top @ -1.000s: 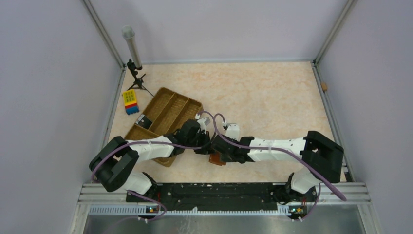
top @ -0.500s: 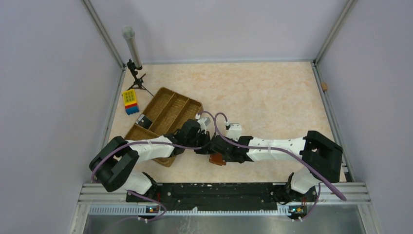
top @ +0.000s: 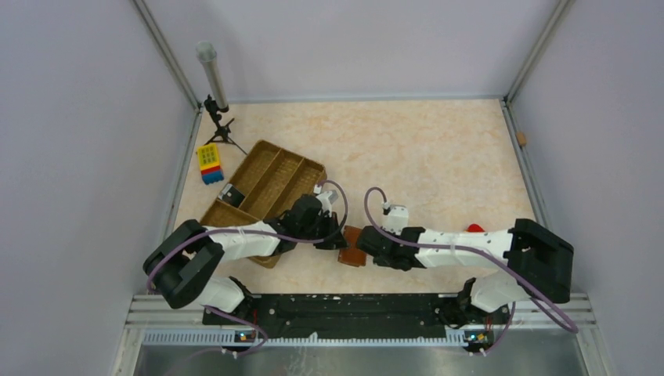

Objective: Put the credit cards into the card holder
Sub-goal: Close the card holder at the center of the board.

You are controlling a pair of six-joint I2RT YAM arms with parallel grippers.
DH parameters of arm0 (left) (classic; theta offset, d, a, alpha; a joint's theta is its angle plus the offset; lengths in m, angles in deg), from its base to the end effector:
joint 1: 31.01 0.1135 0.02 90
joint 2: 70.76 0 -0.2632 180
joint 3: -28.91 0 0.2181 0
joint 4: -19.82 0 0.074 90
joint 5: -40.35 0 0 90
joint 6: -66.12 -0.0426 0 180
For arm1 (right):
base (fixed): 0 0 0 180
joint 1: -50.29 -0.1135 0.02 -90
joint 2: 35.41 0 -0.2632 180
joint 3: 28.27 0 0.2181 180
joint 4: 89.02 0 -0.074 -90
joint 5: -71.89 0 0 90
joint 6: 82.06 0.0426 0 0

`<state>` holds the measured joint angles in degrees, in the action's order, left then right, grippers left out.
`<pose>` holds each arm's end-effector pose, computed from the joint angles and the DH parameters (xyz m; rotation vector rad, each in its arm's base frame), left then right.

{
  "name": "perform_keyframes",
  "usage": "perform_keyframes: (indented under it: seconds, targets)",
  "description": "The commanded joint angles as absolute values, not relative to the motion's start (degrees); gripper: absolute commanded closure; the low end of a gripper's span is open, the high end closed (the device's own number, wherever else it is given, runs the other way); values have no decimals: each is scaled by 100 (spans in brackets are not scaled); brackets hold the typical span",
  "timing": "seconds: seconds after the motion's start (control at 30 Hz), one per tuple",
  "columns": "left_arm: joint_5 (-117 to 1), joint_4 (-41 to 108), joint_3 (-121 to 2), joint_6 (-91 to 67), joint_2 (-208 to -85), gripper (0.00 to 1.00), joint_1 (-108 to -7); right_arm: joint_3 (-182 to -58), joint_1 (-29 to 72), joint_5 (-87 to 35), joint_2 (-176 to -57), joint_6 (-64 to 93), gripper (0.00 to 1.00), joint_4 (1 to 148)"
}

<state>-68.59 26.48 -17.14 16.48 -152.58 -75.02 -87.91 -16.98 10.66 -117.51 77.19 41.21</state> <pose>0.1658 -0.1794 0.1694 0.2667 2.5245 -1.0622 0.1037 0.1944 0.1849 0.1470 2.5595 0.1286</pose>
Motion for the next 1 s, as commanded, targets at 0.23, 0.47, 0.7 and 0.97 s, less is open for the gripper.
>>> perform_keyframes:
  seconds: [0.23,0.47,0.7,0.97]
  targets:
    - [-6090,3089,-1251,1469,-15217,100,-7504,-7065,-1081,429,-10263,7256,100,5978]
    - [-5965,3903,-1616,1427,-15182,100,-7517,-6583,-697,-61,-9147,6391,43,7154]
    - [-5342,5542,-2268,1083,-14795,100,-7533,-6363,-672,-162,-8380,4968,31,8336]
    - [-4383,7628,-3695,693,-15086,100,-7572,-6226,-671,406,-8294,5072,48,8585]
